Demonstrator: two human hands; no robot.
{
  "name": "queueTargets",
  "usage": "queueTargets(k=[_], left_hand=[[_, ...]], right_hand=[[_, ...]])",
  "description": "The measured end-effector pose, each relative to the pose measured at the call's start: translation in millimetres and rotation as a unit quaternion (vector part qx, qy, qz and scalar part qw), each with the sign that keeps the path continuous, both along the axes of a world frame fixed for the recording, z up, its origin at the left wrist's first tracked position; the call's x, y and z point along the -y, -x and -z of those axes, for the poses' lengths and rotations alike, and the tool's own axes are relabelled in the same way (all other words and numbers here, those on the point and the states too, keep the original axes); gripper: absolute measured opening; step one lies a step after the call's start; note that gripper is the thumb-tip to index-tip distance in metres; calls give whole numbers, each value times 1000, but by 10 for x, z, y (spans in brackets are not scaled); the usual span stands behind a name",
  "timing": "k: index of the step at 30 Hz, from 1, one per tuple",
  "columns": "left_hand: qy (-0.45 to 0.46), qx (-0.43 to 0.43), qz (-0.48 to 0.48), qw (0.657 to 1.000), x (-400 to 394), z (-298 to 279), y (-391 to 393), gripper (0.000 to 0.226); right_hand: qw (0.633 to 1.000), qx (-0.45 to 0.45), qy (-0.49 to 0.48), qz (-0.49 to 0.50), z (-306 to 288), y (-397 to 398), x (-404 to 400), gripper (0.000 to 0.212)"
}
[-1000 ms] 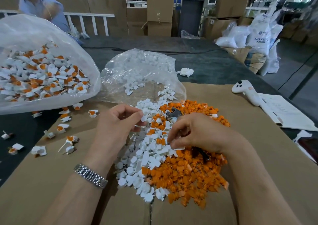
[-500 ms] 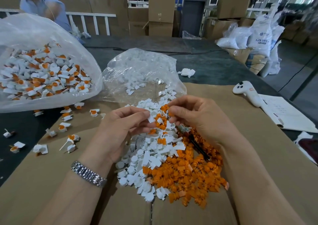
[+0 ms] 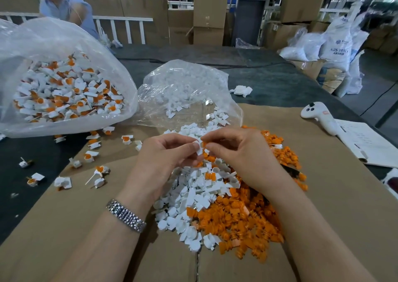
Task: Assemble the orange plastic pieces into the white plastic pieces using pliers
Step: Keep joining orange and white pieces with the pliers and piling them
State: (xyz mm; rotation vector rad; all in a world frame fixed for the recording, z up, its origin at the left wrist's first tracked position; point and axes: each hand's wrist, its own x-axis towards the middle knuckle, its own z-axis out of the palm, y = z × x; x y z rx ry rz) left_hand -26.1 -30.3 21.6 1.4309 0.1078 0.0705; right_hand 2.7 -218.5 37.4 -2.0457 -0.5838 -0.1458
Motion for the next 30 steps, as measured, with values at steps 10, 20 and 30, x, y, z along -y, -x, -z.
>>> queueTargets(k=[10, 20, 30], left_hand=[[-102, 41, -3, 994, 47, 24, 11, 2], [59, -35, 45, 997, -25, -25, -6, 12], [64, -49, 52, 995, -20, -66, 20, 10]], right_hand=[[994, 40, 88, 54, 42, 30, -104, 13], [1000, 3, 11, -24, 11, 50, -21, 13], [997, 57, 40, -32, -23, 42, 2, 20]])
